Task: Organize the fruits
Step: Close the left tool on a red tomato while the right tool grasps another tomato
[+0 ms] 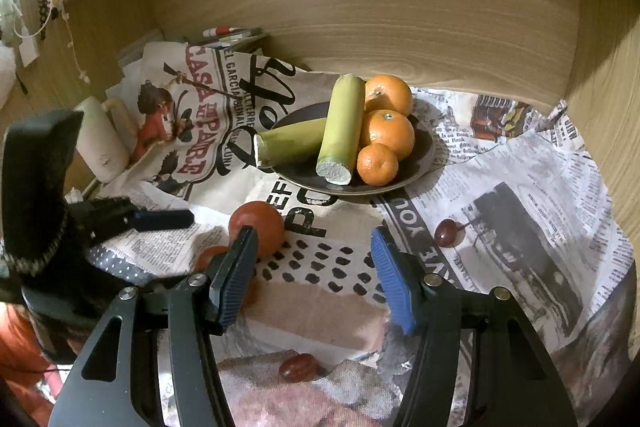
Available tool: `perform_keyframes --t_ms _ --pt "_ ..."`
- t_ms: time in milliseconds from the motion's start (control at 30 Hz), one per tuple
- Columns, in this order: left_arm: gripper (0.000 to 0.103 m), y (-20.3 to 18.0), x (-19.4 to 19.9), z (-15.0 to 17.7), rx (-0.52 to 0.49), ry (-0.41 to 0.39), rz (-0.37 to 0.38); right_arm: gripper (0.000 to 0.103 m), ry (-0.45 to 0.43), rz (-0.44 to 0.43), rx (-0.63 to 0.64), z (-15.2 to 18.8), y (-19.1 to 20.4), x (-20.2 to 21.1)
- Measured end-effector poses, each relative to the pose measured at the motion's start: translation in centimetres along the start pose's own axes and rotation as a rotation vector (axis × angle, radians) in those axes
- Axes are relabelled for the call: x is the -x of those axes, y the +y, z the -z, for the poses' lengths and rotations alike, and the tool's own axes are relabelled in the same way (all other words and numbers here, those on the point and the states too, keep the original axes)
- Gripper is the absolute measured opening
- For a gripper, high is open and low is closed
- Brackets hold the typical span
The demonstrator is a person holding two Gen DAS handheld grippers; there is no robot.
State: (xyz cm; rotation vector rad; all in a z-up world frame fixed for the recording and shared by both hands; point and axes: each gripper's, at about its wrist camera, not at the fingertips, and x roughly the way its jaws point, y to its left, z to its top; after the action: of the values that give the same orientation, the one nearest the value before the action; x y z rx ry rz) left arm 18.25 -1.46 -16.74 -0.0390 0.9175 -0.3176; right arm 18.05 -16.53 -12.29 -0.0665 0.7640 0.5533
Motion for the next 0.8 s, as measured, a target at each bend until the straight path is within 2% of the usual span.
perform_keyframes --t_ms 67,133,167,200,400,500,600,700,800 --pt "0.076 -0.4 -0.7 0.4 -0.008 0.016 0.003 0.055 0.006 -0.004 0.0 0.1 0.0 -0.1" --pt "0.061 -0.5 -1.2 0.6 -0.01 0.026 0.008 0.055 0.015 -0.007 0.005 0.2 0.1 -0.3" --pt "0.058 -0.5 -1.4 0.7 -0.011 0.036 0.018 0.055 0.02 -0.009 0.007 0.3 0.1 -0.4" --pt "0.051 -0.4 -1.6 0.8 -0.002 0.045 0.058 0.055 0.025 -0.012 0.01 0.3 0.2 -0.6" --pt "0.051 0.3 -1.0 1.2 0.029 0.036 0.093 0.055 0.053 -0.05 0.027 0.2 1.4 -2.1" --pt "0.051 0.9 0.0 1.6 0.017 0.006 0.025 0.055 0.077 -0.071 0.04 -0.2 2.1 -3.4" --pt "0.051 2.8 1.1 2.0 0.059 -0.005 0.009 0.055 0.108 -0.094 0.052 -0.7 2.8 -4.7" --pt "0.051 4.8 2.3 2.3 0.09 -0.032 -0.044 0.055 0.147 -0.104 0.071 -1.0 3.4 -6.2" --pt "0.051 6.6 3.1 2.3 0.13 -0.045 -0.045 0.055 0.193 -0.108 0.089 -1.1 4.0 -7.6"
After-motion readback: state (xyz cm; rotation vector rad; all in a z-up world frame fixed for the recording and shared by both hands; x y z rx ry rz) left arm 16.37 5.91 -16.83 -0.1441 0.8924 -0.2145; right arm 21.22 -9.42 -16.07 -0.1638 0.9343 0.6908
